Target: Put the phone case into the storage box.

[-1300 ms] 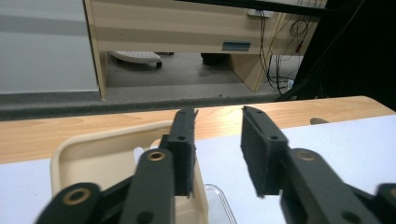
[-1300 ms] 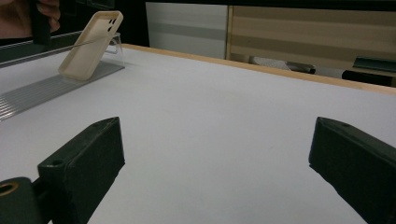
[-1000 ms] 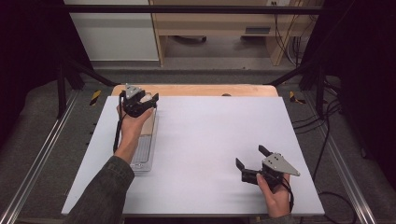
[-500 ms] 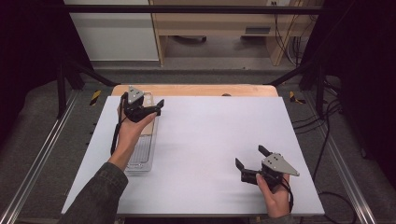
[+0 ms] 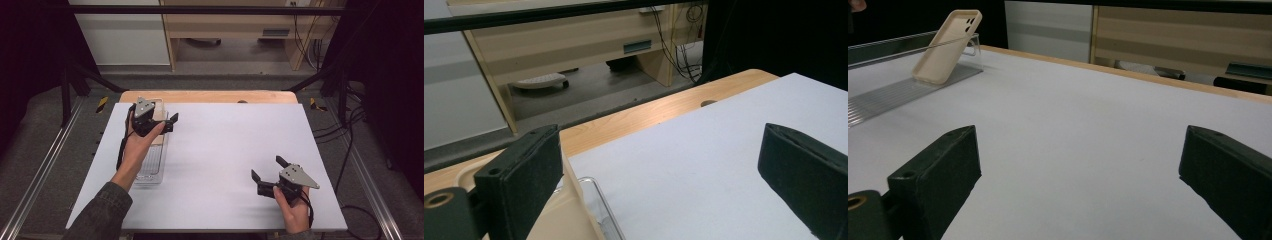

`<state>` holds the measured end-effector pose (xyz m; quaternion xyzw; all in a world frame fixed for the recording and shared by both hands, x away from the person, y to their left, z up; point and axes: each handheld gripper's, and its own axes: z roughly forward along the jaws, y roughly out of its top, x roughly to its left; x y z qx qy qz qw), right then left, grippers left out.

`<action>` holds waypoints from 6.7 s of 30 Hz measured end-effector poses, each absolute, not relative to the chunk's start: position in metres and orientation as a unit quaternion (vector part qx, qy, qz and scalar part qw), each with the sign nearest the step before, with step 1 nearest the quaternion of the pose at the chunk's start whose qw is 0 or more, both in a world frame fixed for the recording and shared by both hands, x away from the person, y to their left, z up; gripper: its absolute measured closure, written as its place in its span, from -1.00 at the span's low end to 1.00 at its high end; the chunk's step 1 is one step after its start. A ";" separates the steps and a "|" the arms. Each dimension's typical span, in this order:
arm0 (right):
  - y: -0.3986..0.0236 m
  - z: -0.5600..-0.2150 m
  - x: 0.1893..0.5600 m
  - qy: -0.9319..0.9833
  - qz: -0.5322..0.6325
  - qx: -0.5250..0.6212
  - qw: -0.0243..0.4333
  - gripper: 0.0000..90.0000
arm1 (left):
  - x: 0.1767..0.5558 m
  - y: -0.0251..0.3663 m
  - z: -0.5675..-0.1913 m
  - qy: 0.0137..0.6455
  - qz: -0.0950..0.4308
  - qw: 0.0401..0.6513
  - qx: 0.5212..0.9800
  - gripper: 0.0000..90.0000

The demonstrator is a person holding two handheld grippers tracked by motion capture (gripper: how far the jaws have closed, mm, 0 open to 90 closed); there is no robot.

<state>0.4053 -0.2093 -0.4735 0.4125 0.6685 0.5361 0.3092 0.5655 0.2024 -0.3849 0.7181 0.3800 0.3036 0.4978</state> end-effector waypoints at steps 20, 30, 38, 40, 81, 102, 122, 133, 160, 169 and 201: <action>-0.210 -0.473 0.405 0.668 0.536 0.412 0.312 -0.93 | 0.547 0.190 -0.375 0.325 0.312 0.496 0.742 -0.92; -0.209 -0.473 0.405 0.669 0.534 0.412 0.312 -0.93 | 0.536 0.182 -0.373 0.282 0.331 0.472 0.767 -0.93; -0.208 -0.474 0.405 0.670 0.534 0.411 0.312 -0.93 | 0.525 0.175 -0.371 0.238 0.363 0.439 0.787 -0.93; -0.209 -0.474 0.405 0.670 0.533 0.412 0.312 -0.93 | 0.523 0.174 -0.370 0.231 0.369 0.435 0.788 -0.92; -0.208 -0.473 0.404 0.671 0.530 0.409 0.317 -0.94 | 0.490 0.204 -0.348 0.200 0.482 0.411 0.747 -0.92; -0.208 -0.473 0.404 0.672 0.530 0.409 0.318 -0.94 | 0.476 0.226 -0.346 0.209 0.503 0.420 0.726 -0.92; -0.207 -0.474 0.404 0.674 0.526 0.408 0.320 -0.94 | 0.462 0.247 -0.349 0.223 0.515 0.428 0.708 -0.92; -0.207 -0.474 0.404 0.674 0.526 0.407 0.321 -0.94 | 0.455 0.255 -0.353 0.231 0.517 0.438 0.699 -0.92; -0.206 -0.474 0.404 0.676 0.525 0.406 0.322 -0.94 | 0.443 0.273 -0.361 0.250 0.511 0.457 0.683 -0.92; -0.207 -0.474 0.404 0.676 0.524 0.406 0.322 -0.94 | 0.440 0.277 -0.363 0.256 0.506 0.464 0.680 -0.92; -0.205 -0.474 0.404 0.676 0.523 0.406 0.323 -0.94 | 0.427 0.303 -0.386 0.316 0.465 0.507 0.653 -0.93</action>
